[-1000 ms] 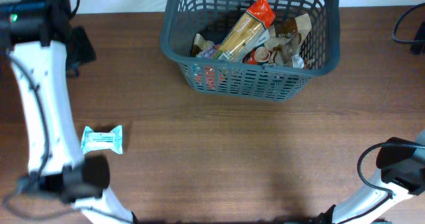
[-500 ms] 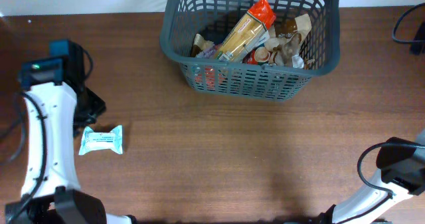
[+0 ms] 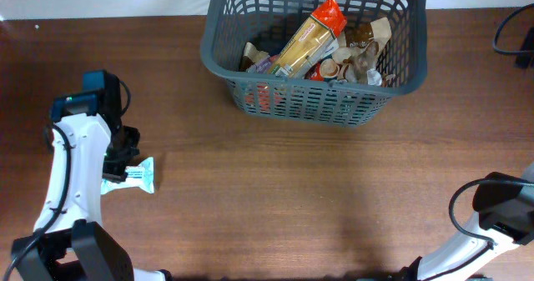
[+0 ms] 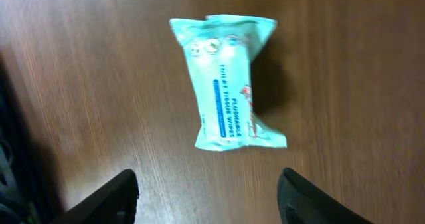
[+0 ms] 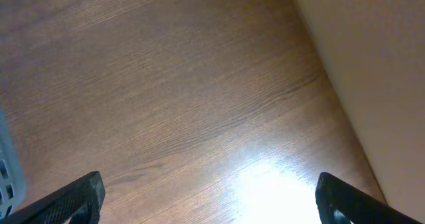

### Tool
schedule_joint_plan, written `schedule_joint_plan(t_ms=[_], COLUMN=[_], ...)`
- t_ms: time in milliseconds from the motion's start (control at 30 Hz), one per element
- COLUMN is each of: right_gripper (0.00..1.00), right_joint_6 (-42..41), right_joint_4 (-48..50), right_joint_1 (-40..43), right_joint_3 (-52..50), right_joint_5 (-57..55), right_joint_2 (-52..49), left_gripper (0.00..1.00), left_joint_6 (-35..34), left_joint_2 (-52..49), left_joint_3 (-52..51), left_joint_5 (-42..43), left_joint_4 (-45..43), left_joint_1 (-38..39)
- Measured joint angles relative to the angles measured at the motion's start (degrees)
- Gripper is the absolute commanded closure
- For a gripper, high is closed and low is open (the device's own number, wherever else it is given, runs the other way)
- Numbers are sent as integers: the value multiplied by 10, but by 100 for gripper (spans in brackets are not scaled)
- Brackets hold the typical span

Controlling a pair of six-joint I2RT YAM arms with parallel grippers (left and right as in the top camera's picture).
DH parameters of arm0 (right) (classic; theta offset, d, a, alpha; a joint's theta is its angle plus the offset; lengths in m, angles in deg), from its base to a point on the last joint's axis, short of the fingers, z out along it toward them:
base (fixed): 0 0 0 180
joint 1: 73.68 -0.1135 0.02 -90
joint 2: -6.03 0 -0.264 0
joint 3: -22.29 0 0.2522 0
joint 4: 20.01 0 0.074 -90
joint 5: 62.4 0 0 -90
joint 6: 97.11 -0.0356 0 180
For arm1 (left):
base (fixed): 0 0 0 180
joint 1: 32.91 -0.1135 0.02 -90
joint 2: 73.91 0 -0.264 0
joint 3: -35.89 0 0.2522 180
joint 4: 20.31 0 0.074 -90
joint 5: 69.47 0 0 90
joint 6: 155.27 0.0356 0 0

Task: Pack container
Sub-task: 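Lower the left gripper onto the light-blue wet-wipes pack and close it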

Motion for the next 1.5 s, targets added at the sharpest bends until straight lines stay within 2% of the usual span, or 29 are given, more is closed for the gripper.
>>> schedule_joint_plan(t_ms=[200,400,600,833,1100,1500], right_gripper=[1,1,1,1,1,1], right_joint_6=[0,0,0,0,0,0], right_joint_4=[0,0,0,0,0,0], right_joint_1=[0,0,0,0,0,0], right_joint_3=[0,0,0,0,0,0], right_joint_5=[0,0,0,0,0,0], right_joint_2=[0,0,0,0,0,0], left_gripper=[34,33,27,27,26,26], left_joint_6=[-71,-92,-45,-15,-9,-9], left_joint_2=[0,0,0,0,-3,-68], left_joint_3=[-44,-85,-131,-151,-151,-151], left_joint_5=[-1,-2,2,9,8,9], left_joint_4=[-23,-63,-152,-201,-205,-227], left_joint_1=[-14,-37,-52,-52,-52,-52])
